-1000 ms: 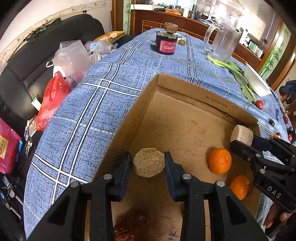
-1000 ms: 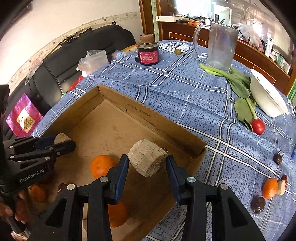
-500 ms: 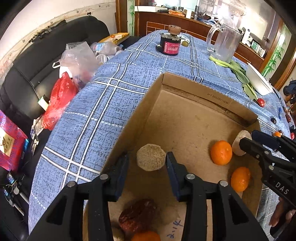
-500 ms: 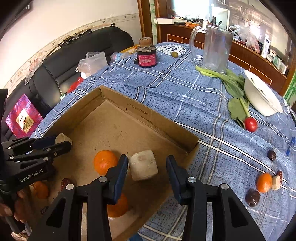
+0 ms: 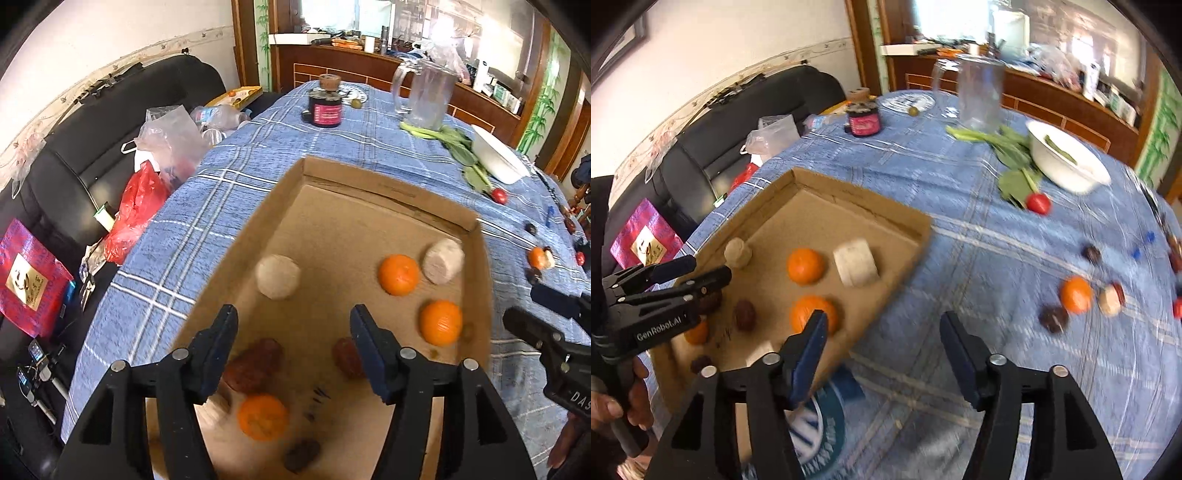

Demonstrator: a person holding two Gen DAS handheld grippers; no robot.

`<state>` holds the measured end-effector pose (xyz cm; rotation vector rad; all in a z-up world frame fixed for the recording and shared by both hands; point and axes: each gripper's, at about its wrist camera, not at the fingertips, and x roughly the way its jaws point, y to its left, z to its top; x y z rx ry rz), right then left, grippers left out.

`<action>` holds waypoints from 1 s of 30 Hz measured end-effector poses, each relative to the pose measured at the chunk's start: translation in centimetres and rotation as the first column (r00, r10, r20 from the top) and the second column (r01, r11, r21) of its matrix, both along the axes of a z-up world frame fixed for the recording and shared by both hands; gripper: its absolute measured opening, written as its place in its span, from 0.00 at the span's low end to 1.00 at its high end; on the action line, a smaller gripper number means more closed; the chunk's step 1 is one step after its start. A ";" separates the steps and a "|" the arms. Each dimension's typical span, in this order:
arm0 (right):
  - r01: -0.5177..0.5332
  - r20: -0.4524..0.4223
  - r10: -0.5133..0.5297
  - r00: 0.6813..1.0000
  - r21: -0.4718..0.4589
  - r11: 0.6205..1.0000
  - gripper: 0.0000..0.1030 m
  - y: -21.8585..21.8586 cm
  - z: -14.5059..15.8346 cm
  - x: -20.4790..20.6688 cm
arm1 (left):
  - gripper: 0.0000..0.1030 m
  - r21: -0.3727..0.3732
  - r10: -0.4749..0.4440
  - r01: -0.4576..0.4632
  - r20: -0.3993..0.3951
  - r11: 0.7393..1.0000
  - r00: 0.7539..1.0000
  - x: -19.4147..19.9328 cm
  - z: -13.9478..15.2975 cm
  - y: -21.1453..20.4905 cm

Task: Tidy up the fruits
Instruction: 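Open both tools to drop the yam pieces into the tray, then grasp a round yam slice with the right tool while the left tool grasps an orange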

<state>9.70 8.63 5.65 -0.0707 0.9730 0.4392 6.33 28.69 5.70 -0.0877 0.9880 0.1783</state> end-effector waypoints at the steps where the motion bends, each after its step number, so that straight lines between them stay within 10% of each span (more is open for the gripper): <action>1: 0.012 -0.003 -0.012 1.000 0.001 1.000 0.73 -0.7 0.0 -0.5 | 0.62 -0.006 -0.006 0.006 0.006 1.000 1.000 -0.4 0.2 -0.7; 17: 0.233 -0.049 -0.233 0.971 -0.003 0.973 0.83 -15.9 -1.5 -6.2 | 0.67 -0.021 -0.193 0.193 0.002 0.981 0.981 -2.7 1.2 -13.9; 30: 0.262 0.003 -0.263 0.965 0.076 0.962 0.83 -21.7 -1.5 1.6 | 0.68 -0.030 -0.222 0.220 -0.077 0.975 0.972 -2.5 -0.8 -17.9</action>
